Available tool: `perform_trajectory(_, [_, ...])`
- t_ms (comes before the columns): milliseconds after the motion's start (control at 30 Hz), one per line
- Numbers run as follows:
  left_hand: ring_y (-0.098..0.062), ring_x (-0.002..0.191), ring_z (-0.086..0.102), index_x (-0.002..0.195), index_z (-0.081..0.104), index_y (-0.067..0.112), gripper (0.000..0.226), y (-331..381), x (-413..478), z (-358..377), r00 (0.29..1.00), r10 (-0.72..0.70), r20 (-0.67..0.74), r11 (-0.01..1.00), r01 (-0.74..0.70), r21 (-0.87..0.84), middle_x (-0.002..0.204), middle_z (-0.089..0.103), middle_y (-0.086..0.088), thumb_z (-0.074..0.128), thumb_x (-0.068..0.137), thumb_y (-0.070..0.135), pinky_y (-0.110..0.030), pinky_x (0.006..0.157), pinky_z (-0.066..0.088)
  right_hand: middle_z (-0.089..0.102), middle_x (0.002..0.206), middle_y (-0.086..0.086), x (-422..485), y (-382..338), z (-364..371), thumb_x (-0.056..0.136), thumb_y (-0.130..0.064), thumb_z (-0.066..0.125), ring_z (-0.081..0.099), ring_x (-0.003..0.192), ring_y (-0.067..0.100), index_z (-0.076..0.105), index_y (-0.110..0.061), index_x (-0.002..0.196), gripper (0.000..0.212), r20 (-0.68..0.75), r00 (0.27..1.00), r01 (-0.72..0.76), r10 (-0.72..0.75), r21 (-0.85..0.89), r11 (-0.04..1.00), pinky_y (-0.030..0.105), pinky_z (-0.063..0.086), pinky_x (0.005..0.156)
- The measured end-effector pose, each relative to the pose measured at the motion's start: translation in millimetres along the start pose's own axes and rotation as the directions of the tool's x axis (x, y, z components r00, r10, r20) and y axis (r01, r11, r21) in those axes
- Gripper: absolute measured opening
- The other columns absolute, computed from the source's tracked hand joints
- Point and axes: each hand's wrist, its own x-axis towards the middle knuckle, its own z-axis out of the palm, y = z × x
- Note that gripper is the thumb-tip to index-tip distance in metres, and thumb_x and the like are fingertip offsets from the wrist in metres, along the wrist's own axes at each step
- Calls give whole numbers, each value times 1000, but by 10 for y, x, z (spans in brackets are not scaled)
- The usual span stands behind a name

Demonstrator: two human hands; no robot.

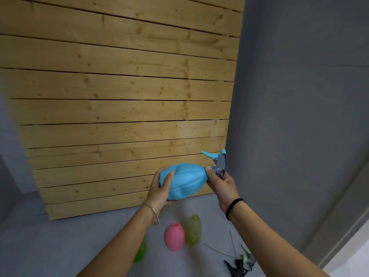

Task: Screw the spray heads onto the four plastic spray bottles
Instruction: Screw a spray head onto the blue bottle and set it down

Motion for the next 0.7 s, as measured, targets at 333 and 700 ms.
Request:
perform_trajectory(333, [-19,99,64,100,56,43,13,63,200,-459,999,33,-34,999,-32,16,113,61,3,55,87,43,-34,60,59,66,117,11,103,29,369,86,-14,65,60,113,22,63,-10,107,22,117,991,-61,72,-95,994,39,42,108])
perform_trajectory(700, [-19,90,70,107,61,27,63,-416,560,-1127,936,-351,28,930,352,-106,104,71,-1,38,75,76,-33,64,57,66,122,-5,557,313,619,84,-54,51,56,119,8,66,-21,105,41,447,827,-315,341,-134,940,31,46,99])
